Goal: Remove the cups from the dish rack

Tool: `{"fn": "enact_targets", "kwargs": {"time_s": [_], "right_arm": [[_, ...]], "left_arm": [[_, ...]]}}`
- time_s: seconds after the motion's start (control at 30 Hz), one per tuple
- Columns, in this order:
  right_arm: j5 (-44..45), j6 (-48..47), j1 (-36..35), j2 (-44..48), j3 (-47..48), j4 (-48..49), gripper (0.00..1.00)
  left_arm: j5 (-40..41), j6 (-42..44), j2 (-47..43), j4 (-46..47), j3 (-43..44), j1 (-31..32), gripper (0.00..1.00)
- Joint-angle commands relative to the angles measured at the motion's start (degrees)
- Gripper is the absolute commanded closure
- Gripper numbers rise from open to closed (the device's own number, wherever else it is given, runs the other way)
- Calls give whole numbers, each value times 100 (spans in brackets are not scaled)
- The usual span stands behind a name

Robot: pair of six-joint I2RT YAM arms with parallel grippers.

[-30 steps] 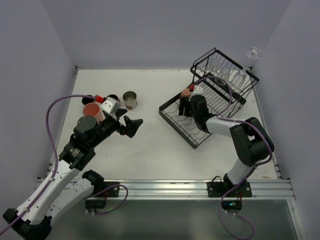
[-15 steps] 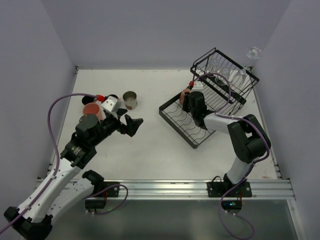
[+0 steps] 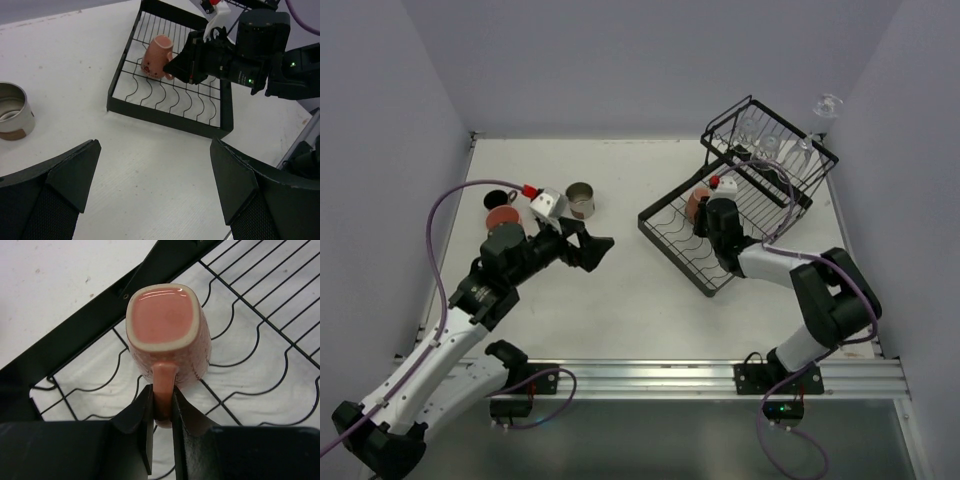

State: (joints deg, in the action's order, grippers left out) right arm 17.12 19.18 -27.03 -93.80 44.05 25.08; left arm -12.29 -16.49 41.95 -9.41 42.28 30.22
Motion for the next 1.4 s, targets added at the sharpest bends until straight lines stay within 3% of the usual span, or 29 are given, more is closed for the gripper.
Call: {"fn": "enact_targets", "kwargs": {"time_s": [0.0, 0.3, 0.53, 0.7, 0.9, 1.03, 1.13, 1.23, 1.33, 1.37], "right_arm": [[133, 418, -162, 792, -247, 638, 100], [-121, 1569, -540, 2215, -924, 1033, 100], [-832, 2976, -769, 2999, -1478, 1613, 100], [-1677, 3881, -787, 3157, -1751, 2351, 100], [-2300, 4225, -804, 3078, -1865, 2879, 100], [-2521, 4313, -804, 2938, -1900, 3073, 100], [-2678, 4454, -804, 2736, -1935, 3310, 100], [-2828, 4612, -822, 2516, -1997, 3547, 100], [-2908, 4744, -831, 2323, -2041, 3740, 100], [-2934, 4805, -839, 2287, -2058, 3828, 100]], "left_arm": [[-413, -582, 111, 641, 8, -25, 0], [-1407, -2138, 954, 2573, -658, -16, 0], [-1671, -3210, 1763, 4542, -1108, 46, 9], [-1601, -3159, 2289, 5071, -1047, 54, 14], [-1600, -3054, 2940, 5554, -810, 54, 17], [-1364, -2553, 3231, 5283, -423, 54, 20], [-1416, -2631, 3380, 5632, -352, 54, 28], [-1294, -2692, 3372, 5766, -343, 54, 44], [-1232, -2728, 3319, 5845, -352, 54, 64], [-1223, -2745, 3319, 5854, -361, 54, 75]]}}
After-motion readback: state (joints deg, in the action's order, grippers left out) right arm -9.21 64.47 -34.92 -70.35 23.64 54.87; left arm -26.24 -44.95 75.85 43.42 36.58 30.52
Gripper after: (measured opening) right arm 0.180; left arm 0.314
